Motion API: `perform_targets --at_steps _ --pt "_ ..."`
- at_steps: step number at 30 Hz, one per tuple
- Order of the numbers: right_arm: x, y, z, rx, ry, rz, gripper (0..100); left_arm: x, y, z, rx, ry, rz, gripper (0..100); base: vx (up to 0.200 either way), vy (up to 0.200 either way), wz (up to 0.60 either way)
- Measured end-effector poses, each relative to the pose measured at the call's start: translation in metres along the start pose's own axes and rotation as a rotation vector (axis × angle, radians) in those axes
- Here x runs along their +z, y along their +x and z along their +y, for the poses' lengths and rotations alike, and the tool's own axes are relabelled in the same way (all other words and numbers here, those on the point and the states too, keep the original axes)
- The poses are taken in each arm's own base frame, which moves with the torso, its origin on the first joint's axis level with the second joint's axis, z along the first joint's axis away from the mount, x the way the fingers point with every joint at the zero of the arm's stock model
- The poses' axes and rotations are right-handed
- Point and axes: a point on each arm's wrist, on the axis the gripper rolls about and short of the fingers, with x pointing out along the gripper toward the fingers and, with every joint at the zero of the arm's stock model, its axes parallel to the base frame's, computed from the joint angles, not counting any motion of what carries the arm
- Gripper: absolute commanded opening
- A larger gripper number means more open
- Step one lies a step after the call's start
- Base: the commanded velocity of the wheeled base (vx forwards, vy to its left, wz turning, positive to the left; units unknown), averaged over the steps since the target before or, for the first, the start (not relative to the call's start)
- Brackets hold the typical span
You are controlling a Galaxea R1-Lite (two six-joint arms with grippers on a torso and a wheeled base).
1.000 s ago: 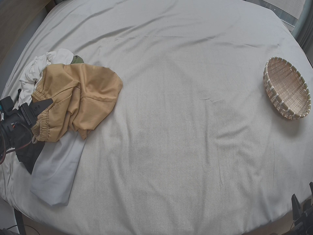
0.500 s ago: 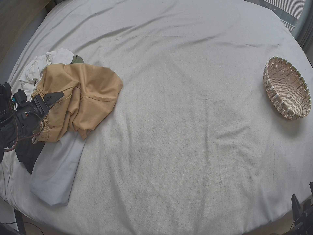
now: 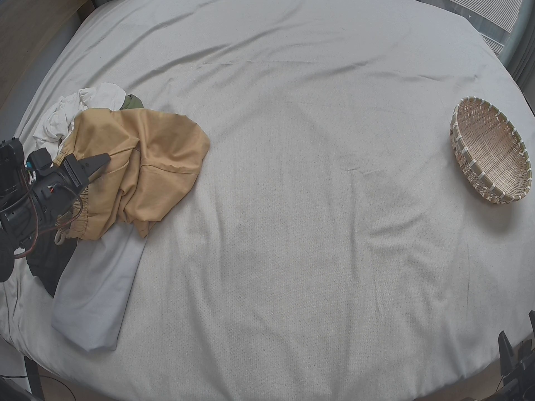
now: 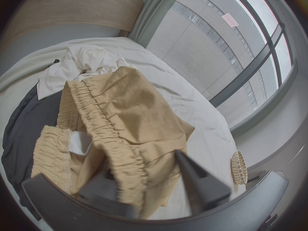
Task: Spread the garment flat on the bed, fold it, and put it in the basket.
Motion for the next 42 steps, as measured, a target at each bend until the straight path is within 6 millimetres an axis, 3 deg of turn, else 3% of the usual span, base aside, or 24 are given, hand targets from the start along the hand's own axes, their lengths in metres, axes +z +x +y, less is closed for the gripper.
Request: perform_targets --at_steps 8,17,30,38,42 --pt "0.0 0.0 0.0 0.0 0.0 0.0 100 0.002 -0.003 -0.003 -0.036 0.009 -0.029 0 0.0 0.0 0.0" --pt "0.0 0.0 0.0 -0.001 0.0 0.0 100 0.018 -0.027 -0.028 -0.214 0.031 -0.066 0 0.0 0.0 0.0" --pt "0.0 0.0 0.0 -0.001 0.0 0.0 100 0.03 -0.061 -0.095 -0.541 0.063 -0.086 0 0.0 0.0 0.0" --pt "0.0 0.0 0.0 -0.001 0.0 0.0 100 0.018 -0.074 -0.149 -0.785 0.049 -0.012 0 0.0 0.0 0.0" --pt "0.0 0.0 0.0 -0.001 0.0 0.0 100 0.022 -0.079 -0.18 -0.899 0.035 -0.013 0 0.0 0.0 0.0"
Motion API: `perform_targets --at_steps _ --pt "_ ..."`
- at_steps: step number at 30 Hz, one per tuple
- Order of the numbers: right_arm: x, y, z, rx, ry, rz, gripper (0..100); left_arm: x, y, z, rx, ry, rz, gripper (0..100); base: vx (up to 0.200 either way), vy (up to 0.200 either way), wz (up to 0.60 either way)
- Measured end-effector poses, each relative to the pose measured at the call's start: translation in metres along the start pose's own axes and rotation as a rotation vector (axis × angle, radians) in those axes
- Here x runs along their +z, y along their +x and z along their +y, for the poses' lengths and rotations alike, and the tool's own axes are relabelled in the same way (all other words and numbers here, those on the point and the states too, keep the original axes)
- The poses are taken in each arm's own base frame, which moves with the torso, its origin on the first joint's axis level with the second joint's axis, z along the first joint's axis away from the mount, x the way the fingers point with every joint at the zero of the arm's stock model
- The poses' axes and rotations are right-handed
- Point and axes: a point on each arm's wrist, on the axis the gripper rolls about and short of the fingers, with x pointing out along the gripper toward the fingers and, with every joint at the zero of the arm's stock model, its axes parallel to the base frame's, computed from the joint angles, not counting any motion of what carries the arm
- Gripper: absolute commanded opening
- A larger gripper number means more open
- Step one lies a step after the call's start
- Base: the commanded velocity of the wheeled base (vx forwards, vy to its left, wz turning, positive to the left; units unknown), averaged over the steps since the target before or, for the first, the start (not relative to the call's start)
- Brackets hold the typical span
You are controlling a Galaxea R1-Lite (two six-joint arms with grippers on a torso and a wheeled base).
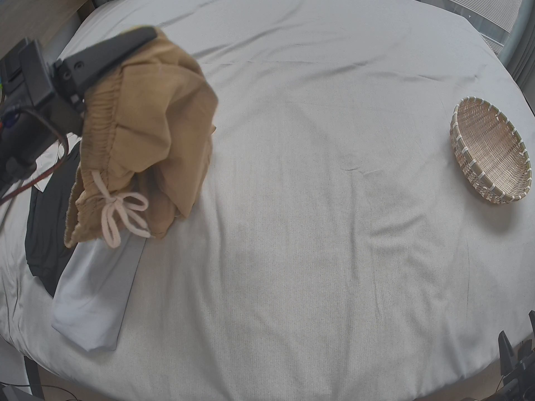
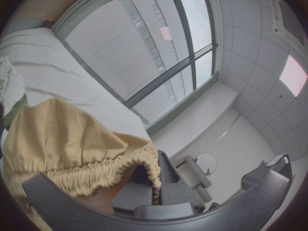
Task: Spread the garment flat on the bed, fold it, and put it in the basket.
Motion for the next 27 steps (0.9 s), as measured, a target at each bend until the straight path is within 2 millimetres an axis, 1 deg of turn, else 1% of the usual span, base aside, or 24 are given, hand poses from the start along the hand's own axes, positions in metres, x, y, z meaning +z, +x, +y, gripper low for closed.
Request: perform_targets --at_steps 7,11,15,20,27 --pt "0.0 0.0 0.0 0.0 0.0 0.0 100 0.019 0.036 -0.029 -0.087 -0.023 -0.033 0 0.0 0.0 0.0" --pt "0.0 0.0 0.0 0.001 0.0 0.0 100 0.021 0.051 -0.045 -0.108 -0.059 0.004 0 0.0 0.0 0.0" --pt "0.0 0.0 0.0 0.0 0.001 0.0 100 0.024 0.062 -0.068 -0.152 -0.051 0.033 0 0.0 0.0 0.0" --pt "0.0 0.0 0.0 -0.001 0.001 0.0 100 0.031 0.066 -0.086 -0.188 -0.036 0.025 0 0.0 0.0 0.0" --pt "0.0 0.0 0.0 -0.001 0.001 0.0 100 0.044 0.063 -0.098 -0.206 -0.01 0.023 0 0.0 0.0 0.0"
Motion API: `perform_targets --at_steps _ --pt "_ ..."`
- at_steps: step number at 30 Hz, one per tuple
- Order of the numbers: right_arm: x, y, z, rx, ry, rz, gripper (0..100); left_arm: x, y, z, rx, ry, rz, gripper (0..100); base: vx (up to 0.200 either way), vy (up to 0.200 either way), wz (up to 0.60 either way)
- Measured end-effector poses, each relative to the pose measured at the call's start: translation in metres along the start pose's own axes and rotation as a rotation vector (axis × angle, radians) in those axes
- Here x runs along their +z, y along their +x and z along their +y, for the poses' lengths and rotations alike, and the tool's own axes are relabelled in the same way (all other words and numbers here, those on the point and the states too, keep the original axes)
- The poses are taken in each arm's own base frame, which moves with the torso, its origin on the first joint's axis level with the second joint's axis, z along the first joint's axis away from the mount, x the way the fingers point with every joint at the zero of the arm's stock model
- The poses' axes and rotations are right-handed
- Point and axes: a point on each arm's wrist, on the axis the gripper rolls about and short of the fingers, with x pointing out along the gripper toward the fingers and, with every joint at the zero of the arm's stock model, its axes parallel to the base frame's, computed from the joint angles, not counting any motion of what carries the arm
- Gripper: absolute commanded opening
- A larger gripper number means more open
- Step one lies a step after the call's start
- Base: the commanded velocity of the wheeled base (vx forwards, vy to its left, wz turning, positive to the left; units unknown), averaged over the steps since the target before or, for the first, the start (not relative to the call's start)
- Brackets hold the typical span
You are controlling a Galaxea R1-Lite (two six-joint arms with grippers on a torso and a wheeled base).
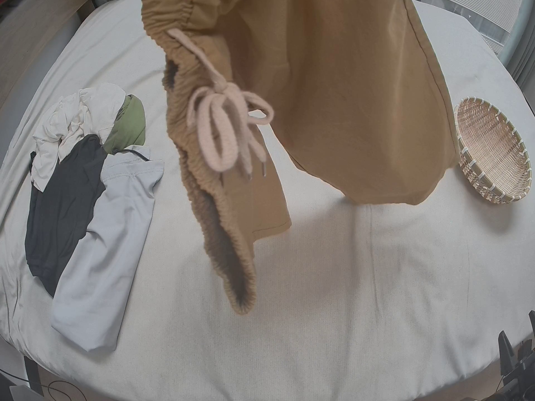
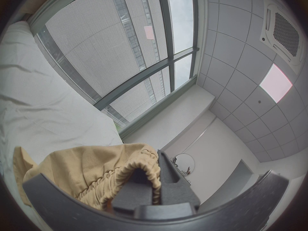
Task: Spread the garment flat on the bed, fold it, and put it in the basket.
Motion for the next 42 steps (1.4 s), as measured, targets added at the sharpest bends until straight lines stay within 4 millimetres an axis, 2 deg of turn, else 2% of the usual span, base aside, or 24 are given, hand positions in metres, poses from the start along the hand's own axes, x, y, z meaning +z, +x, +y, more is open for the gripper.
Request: perform_targets --at_steps 7,14,18,31,42 --pt "0.0 0.0 0.0 0.0 0.0 0.0 100 0.004 -0.006 -0.005 -0.001 0.005 0.012 0 0.0 0.0 0.0" --pt "0.0 0.0 0.0 0.0 0.0 0.0 100 -0.03 -0.008 0.015 0.048 -0.019 0.093 0 0.0 0.0 0.0" --pt "0.0 0.0 0.0 0.0 -0.001 0.0 100 -0.039 -0.009 0.02 0.05 -0.023 0.102 0 0.0 0.0 0.0" --pt "0.0 0.0 -0.001 -0.024 0.007 0.0 100 -0.026 -0.005 0.013 0.021 -0.01 0.059 0 0.0 0.0 0.0" --pt "0.0 0.0 0.0 -0.019 -0.001 0.0 100 -0.03 0.003 0.018 0.025 -0.011 0.065 0 0.0 0.0 0.0"
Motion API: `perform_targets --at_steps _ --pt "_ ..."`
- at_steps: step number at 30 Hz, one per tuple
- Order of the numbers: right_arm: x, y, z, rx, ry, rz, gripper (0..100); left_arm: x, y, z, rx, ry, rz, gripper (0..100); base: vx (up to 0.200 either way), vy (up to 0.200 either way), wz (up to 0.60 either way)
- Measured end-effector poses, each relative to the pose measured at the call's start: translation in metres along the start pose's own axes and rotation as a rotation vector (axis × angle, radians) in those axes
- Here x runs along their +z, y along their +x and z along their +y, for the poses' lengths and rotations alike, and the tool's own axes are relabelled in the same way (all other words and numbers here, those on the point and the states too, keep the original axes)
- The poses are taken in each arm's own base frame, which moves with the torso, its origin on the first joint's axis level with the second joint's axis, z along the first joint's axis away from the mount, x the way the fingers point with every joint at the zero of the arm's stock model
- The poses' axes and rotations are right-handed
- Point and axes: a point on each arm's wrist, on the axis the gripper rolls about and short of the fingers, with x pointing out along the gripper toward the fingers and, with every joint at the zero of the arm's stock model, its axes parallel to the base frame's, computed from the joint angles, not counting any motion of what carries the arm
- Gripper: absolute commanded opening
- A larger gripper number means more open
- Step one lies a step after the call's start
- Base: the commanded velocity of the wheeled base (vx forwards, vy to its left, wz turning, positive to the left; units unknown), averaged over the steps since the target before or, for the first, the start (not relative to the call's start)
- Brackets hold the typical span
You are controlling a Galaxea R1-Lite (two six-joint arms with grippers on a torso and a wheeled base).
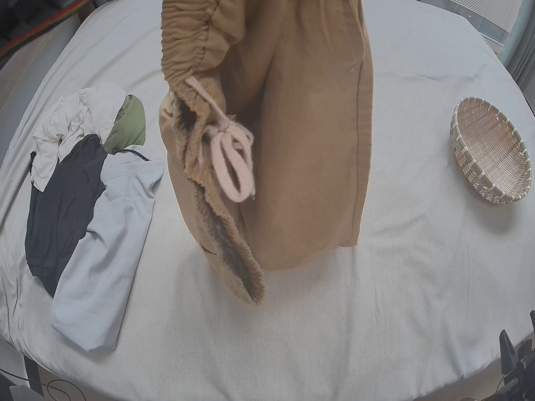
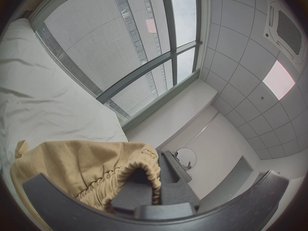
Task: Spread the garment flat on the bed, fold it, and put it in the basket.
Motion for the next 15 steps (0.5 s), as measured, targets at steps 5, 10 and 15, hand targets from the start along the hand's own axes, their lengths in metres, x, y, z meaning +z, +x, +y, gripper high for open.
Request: perform_targets --at_steps 5,10,15 --pt "0.007 -0.002 0.0 0.007 0.0 -0.035 100 -0.002 0.003 0.002 0.003 -0.001 0.005 0 0.0 0.0 0.0" --pt "0.045 -0.01 0.0 0.035 0.004 -0.139 100 -0.002 0.004 0.002 0.002 -0.001 0.003 0 0.0 0.0 0.0" --pt "0.075 -0.002 0.001 0.158 0.158 -0.107 100 0.0 0.006 0.002 -0.001 0.001 -0.002 0 0.0 0.0 0.0"
